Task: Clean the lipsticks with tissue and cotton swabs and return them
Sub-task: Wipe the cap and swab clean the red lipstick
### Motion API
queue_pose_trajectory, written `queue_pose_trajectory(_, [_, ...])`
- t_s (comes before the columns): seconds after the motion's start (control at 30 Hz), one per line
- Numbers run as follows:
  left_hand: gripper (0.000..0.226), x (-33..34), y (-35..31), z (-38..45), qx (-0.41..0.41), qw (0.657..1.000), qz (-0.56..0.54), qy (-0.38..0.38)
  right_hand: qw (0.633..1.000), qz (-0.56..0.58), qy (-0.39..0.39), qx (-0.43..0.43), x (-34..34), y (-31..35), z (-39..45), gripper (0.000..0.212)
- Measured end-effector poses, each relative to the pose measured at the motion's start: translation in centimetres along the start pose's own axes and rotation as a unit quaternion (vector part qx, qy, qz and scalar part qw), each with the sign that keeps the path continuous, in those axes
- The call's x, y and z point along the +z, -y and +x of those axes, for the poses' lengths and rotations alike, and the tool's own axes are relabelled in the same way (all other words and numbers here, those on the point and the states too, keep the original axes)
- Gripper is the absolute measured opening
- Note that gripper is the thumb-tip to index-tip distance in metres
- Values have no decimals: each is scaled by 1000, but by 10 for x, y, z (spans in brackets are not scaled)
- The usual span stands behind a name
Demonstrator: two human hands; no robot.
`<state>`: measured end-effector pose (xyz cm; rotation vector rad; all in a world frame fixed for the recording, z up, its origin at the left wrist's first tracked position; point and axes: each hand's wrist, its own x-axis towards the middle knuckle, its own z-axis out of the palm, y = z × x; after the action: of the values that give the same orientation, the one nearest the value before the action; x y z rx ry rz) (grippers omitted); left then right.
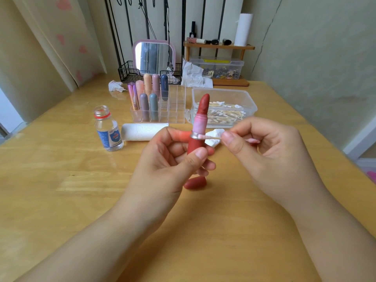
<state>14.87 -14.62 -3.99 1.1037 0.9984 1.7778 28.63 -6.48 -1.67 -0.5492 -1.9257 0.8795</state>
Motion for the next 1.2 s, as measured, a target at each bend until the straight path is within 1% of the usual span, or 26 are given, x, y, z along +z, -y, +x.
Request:
queue_pose_trajectory(0.07, [23,-1,0,0,1,1000,4,-3,1000,6,-3,2,-1,0,1,18])
queue_pose_trajectory(0.17, [32,-2,0,0,0,1000,8,11,999,25,19,-16,5,5,-2,17])
queue_pose_trajectory(0.23, [30,0,-1,-1,-2,1000,17,17,999,28,26,-18,5,6,-3,17])
queue_pose_trajectory(0.33, [21,3,-4,-1,-9,1000,21,9,1000,5,6,-7,-2,3,0,17])
queue_pose_trajectory(0.5, [30,1,-5,1,-38,999,4,25,1000,-1,14,-4,0,3,-1,17])
queue_pose_trajectory(0.67, [12,-5,-1,0,-50,997,21,54,1000,-9,3,-2,-2,1,-1,16])
queue_pose_trajectory(0.8, [26,-3,-3,1,-66,995,-57,42,1000,-17,-1,-12,-2,0,-1,18])
queue_pose_trajectory(0.93, [23,-3,-3,1,-46,999,-9,23,1000,-19,-12,-15,-6,-1,0,21])
queue_pose_trajectory(1.03, [28,-4,-4,2,-47,999,-9,3,1000,-19,-13,-12,-4,-2,1,21])
queue_pose_trajectory(1.13, [37,-4,-3,3,-48,999,3,5,1000,-23,-4,-10,1,-2,0,17])
queue_pose_trajectory(1.2, [34,-4,-2,2,-49,999,16,14,1000,-25,4,-6,3,-1,-1,16])
